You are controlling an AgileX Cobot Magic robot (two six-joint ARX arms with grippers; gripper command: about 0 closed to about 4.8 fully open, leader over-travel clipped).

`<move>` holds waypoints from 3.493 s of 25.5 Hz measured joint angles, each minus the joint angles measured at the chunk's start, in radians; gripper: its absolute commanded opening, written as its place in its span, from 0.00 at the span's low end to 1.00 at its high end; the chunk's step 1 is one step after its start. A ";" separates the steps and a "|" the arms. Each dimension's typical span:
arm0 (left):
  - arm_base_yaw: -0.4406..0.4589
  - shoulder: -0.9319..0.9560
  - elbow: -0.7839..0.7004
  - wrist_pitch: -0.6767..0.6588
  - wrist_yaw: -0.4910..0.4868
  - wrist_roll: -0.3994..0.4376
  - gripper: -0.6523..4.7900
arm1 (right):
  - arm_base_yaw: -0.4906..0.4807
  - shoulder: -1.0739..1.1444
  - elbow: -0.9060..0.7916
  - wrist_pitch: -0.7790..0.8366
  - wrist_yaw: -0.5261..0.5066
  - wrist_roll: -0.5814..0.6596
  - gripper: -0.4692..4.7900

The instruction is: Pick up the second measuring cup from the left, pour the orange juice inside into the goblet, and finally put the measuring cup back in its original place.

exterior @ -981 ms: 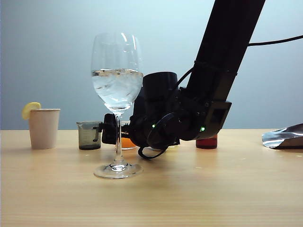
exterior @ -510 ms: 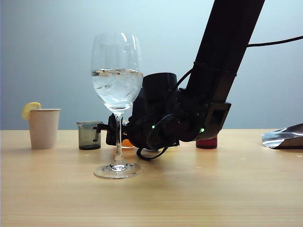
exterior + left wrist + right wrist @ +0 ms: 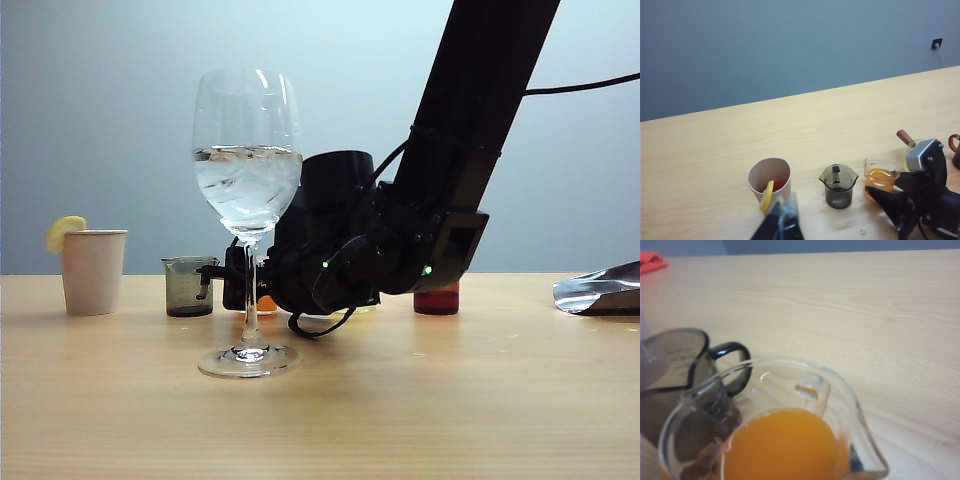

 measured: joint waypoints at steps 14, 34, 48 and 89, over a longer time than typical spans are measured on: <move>0.000 0.000 0.000 0.000 0.000 0.018 0.11 | -0.025 -0.047 -0.004 -0.037 -0.040 -0.048 0.57; 0.000 0.000 0.000 0.010 0.000 0.021 0.11 | -0.080 -0.158 -0.008 -0.095 -0.098 -0.070 0.57; 0.000 -0.004 0.000 0.012 0.003 0.021 0.11 | -0.095 -0.287 -0.010 -0.213 -0.152 -0.097 0.57; -0.523 -0.080 0.009 -0.207 -0.122 -0.230 0.11 | -0.140 -0.820 -0.157 -0.720 -0.347 -0.253 0.51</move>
